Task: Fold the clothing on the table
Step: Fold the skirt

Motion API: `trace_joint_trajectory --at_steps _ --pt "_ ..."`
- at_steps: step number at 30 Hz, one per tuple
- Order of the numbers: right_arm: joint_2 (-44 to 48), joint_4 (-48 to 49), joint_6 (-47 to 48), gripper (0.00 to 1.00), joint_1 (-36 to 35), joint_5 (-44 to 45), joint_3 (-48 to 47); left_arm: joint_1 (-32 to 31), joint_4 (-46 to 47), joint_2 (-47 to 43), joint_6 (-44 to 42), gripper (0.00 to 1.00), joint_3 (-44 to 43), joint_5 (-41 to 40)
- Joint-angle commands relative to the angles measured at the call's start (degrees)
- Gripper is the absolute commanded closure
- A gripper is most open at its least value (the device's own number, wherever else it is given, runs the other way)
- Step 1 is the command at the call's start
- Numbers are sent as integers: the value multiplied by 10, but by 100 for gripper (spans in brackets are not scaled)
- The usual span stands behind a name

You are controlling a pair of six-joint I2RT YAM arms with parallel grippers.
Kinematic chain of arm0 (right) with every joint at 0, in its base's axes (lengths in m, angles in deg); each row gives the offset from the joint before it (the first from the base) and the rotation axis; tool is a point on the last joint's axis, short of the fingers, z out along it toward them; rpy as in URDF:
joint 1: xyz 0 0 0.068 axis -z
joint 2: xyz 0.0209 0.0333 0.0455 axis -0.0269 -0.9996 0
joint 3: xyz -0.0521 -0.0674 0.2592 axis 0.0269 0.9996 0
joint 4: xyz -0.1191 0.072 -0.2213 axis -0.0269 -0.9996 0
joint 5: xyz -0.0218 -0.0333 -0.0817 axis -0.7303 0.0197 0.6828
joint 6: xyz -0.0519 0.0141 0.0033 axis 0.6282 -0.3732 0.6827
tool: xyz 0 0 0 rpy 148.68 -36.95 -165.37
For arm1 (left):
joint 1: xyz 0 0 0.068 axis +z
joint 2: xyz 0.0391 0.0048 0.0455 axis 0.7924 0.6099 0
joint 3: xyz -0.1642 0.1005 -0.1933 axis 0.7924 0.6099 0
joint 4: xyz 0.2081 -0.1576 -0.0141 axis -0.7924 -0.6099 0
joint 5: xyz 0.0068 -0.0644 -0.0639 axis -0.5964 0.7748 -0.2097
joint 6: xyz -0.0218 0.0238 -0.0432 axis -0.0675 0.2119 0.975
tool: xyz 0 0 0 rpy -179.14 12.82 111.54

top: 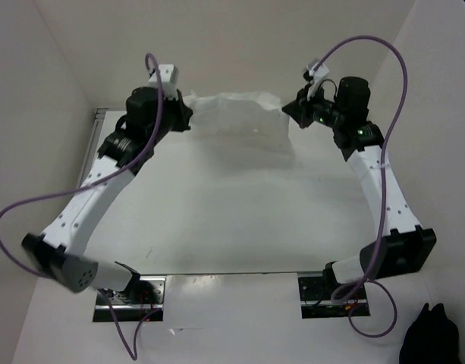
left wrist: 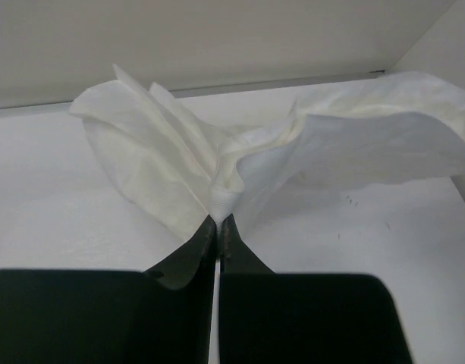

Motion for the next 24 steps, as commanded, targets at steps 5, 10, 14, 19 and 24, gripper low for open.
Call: trace_joint_trajectory --at_steps 5,10,14,19,24 --pt "100 -168 198 100 -13 -8 266 -7 -29 -203 79 100 346 2" --pt "155 -249 239 100 -13 9 325 -13 -109 -283 143 100 440 70" --pt "179 -305 267 100 -13 21 319 -49 -141 -303 184 100 446 109" --pt "179 -346 291 100 -13 26 308 -55 -162 -311 221 100 472 152" --pt "179 -279 245 100 -13 -12 308 -55 -162 -361 244 100 482 123"
